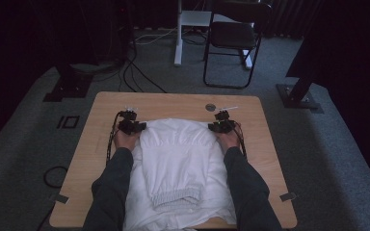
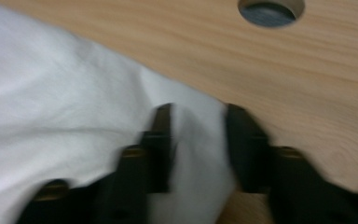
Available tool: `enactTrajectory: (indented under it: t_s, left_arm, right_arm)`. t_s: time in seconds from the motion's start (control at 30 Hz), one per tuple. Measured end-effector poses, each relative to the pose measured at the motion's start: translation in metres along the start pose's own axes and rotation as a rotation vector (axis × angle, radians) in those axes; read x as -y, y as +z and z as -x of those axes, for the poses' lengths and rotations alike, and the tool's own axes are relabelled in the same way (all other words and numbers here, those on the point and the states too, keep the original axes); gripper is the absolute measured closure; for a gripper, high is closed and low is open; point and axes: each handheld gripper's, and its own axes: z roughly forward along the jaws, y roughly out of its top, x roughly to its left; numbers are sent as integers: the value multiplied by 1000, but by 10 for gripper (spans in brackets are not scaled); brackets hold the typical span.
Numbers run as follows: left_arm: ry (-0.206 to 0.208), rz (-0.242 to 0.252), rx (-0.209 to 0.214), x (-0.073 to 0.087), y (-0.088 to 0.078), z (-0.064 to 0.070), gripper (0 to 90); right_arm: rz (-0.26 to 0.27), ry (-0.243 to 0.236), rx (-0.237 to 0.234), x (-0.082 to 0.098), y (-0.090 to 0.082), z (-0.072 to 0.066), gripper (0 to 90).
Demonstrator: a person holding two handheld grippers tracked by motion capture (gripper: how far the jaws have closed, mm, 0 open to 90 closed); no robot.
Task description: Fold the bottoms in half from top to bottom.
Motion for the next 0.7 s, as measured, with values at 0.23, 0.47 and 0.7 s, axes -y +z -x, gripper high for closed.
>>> enactTrajectory:
  t_s: [0.23,0.47,0.7]
  left_arm:
    - [-28,-18,-18,3,9,-7,257]
    - [11,-35,-5,3,9,-6,248]
    - [3,-94,139,4,4,-4,649]
  right_arm:
    - [-1,57,-22,-3,5,6,241]
    - [-47,4,31,0,13,0,193]
    - [-61,-69,30,5,6,-19,646]
